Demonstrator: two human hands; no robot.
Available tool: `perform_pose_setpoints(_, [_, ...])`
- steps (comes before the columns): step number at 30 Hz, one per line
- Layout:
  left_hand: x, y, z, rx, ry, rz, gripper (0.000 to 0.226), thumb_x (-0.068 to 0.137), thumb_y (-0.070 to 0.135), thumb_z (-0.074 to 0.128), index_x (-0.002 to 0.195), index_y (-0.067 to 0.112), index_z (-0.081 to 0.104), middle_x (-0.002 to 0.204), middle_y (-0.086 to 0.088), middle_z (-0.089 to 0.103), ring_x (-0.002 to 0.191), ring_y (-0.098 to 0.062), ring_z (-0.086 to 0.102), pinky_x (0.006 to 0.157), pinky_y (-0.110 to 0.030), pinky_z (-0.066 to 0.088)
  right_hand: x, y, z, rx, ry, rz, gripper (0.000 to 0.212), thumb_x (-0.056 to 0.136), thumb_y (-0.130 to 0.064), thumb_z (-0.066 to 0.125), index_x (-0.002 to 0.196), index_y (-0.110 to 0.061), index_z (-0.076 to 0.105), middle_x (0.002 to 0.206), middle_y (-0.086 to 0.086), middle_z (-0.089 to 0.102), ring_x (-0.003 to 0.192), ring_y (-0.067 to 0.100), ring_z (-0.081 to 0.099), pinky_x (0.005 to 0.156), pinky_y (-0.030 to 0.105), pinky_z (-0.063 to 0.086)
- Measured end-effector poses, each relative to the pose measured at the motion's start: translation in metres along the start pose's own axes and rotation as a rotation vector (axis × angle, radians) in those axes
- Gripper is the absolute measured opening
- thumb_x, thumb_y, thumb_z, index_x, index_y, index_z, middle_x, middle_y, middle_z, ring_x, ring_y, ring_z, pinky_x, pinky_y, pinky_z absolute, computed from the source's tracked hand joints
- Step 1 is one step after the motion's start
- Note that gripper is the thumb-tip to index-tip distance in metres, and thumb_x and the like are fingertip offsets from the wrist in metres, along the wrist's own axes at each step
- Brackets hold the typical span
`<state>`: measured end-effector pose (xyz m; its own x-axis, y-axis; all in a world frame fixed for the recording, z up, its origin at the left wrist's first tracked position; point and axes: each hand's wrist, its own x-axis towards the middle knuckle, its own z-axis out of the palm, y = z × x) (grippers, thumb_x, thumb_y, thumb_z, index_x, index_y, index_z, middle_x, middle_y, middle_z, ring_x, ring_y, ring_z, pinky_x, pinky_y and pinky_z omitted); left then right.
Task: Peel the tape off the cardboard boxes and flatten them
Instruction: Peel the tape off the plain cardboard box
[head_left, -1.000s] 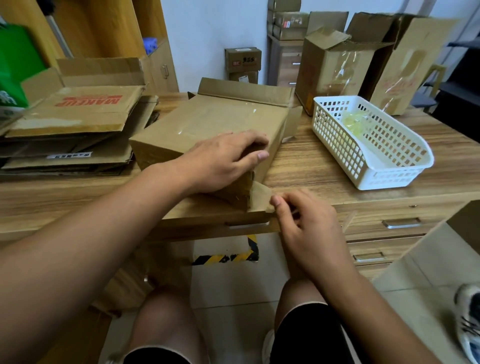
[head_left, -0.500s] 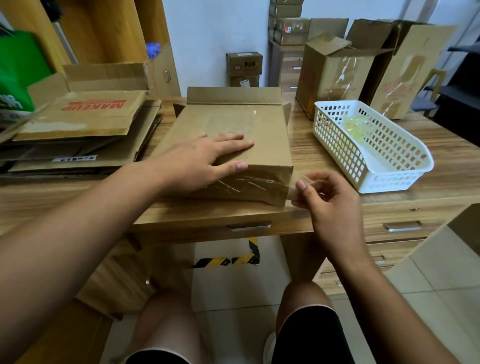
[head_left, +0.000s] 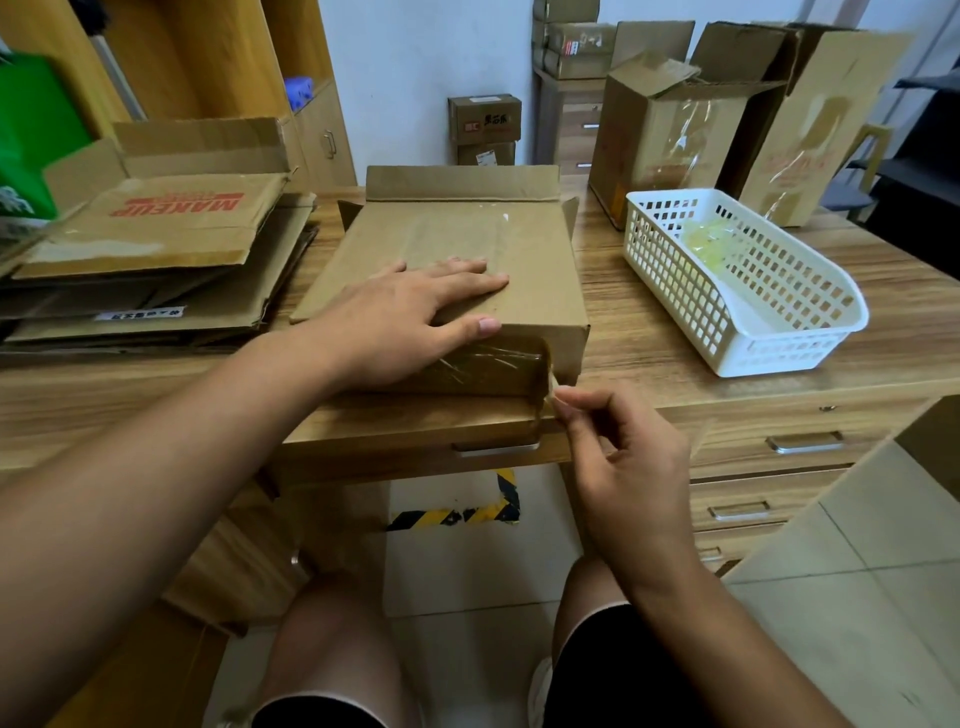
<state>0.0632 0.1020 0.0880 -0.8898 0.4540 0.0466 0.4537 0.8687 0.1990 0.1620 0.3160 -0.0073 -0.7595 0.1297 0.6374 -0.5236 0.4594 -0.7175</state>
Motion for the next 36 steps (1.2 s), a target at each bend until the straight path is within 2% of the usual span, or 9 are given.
perform_pose_setpoints(3, [0.001,-0.002,0.002,-0.002,0.015,0.006,0.072,0.081,0.088,0.016,0.148,0.063,0.019,0.162,0.026,0.016,0.152,-0.01,0.016,0.124,-0.051,0.015,-0.004,-0.005,0.005,-0.093,0.016,-0.099,0.01,0.093,-0.004,0.066,0.099,-0.008,0.073,0.089,-0.004,0.069,0.085,0.0,0.063,0.078,0.012,0.048])
perform_pose_setpoints(13, [0.002,-0.003,0.004,-0.016,0.034,-0.003,0.072,0.079,0.087,0.016,0.147,0.063,0.02,0.162,0.026,0.017,0.152,-0.011,0.018,0.122,-0.054,0.018,-0.006,-0.013,0.003,-0.139,-0.01,-0.113,0.009,0.094,-0.007,0.065,0.099,-0.006,0.073,0.089,-0.002,0.07,0.085,0.004,0.065,0.08,0.011,0.046])
perform_pose_setpoints(19, [0.001,0.0,0.002,0.003,0.04,-0.002,0.064,0.089,0.081,0.025,0.149,0.059,0.023,0.162,0.025,0.018,0.151,-0.008,0.018,0.123,-0.052,0.016,-0.008,-0.021,0.014,-0.173,-0.06,-0.144,0.012,0.095,-0.001,0.066,0.105,-0.006,0.072,0.093,0.001,0.069,0.088,0.012,0.067,0.078,0.023,0.053])
perform_pose_setpoints(25, [0.0,0.001,0.002,-0.007,0.04,-0.014,0.07,0.082,0.083,0.021,0.148,0.06,0.023,0.161,0.026,0.019,0.15,-0.008,0.019,0.123,-0.052,0.018,-0.008,-0.027,0.023,-0.249,-0.09,-0.171,0.018,0.092,0.002,0.062,0.106,-0.006,0.071,0.094,0.004,0.068,0.088,0.017,0.066,0.079,0.016,0.047])
perform_pose_setpoints(28, [-0.001,0.003,0.001,-0.006,0.05,-0.01,0.068,0.084,0.079,0.024,0.149,0.058,0.025,0.161,0.025,0.02,0.149,-0.005,0.02,0.123,-0.051,0.017,-0.007,-0.032,0.027,-0.283,-0.119,-0.169,0.018,0.092,-0.002,0.059,0.106,-0.007,0.07,0.095,0.003,0.067,0.087,0.018,0.066,0.077,0.019,0.048])
perform_pose_setpoints(31, [-0.002,0.003,0.002,-0.002,0.055,-0.016,0.07,0.083,0.084,0.023,0.148,0.059,0.025,0.161,0.025,0.021,0.15,-0.01,0.022,0.122,-0.053,0.02,-0.002,-0.038,0.029,-0.315,-0.173,-0.137,0.023,0.092,-0.006,0.055,0.111,-0.01,0.069,0.099,0.001,0.067,0.09,0.018,0.065,0.077,0.025,0.051])
perform_pose_setpoints(33, [-0.004,0.005,0.001,-0.03,0.077,-0.029,0.067,0.085,0.083,0.032,0.146,0.057,0.031,0.16,0.024,0.024,0.148,-0.016,0.026,0.117,-0.055,0.029,0.0,-0.043,0.027,-0.329,-0.219,-0.085,0.03,0.094,-0.009,0.052,0.121,-0.014,0.065,0.107,-0.001,0.067,0.097,0.016,0.064,0.081,0.025,0.052])
perform_pose_setpoints(36, [-0.009,0.01,0.003,-0.078,0.239,0.048,0.043,0.091,0.056,0.056,0.13,0.04,0.054,0.142,0.01,0.045,0.128,-0.01,0.039,0.103,-0.043,0.043,-0.002,-0.05,0.02,-0.27,-0.298,0.077,0.036,0.101,-0.014,0.047,0.135,-0.027,0.048,0.114,-0.012,0.066,0.102,0.007,0.062,0.082,0.016,0.045])
